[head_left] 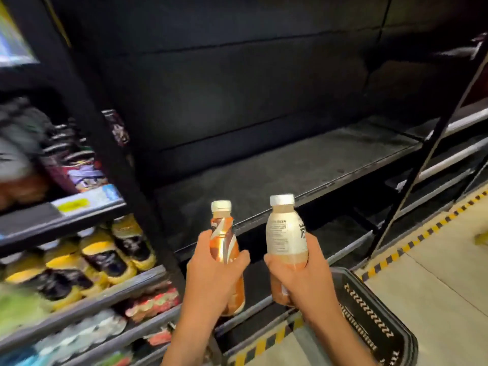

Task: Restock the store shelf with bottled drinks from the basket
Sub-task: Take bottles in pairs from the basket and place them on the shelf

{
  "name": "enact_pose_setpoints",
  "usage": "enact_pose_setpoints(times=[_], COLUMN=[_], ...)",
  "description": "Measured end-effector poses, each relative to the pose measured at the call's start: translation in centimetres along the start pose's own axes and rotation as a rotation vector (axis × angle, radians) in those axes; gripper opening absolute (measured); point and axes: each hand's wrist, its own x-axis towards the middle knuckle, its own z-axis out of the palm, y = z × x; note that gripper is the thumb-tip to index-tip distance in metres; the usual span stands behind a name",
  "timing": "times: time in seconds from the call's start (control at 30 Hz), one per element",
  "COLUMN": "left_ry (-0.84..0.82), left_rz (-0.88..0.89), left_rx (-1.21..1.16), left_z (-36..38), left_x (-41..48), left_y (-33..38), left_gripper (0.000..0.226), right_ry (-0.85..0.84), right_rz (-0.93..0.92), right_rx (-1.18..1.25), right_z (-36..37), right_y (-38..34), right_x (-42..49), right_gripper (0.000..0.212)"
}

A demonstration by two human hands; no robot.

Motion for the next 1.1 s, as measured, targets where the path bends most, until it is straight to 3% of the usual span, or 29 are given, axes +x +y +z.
enact_pose_setpoints(times=[0.3, 0.47, 0.77, 1.1], left_ry=[0.348, 0.451, 0.549, 0.559], left_rz=[0.063, 0.085, 0.101, 0.132], left_rx=[-0.09, -0.081, -0.191, -0.23], left_z=[-22.8, -31.8, -42.5, -49.0], left_x=[-7.7, -9.9, -7.1, 1.6], left_y=[-3.6, -5.7, -5.5, -5.8], left_gripper=[0.033, 0.031, 0.03, 0.033], right_ry=[-0.323, -0.435, -0.468, -0.41], right_rz=[-0.159, -0.259, -0.396, -0.456], right_rx=[0.122, 0.15, 0.105, -0.045], right_z=[17.6, 25.0, 34.0, 41.9], right_y=[-8.3, -11.2, -17.5, -22.3], right_x=[-12.4, -17.5, -19.2, -12.6], right_gripper=[0.051, 0.048, 0.04, 0.05])
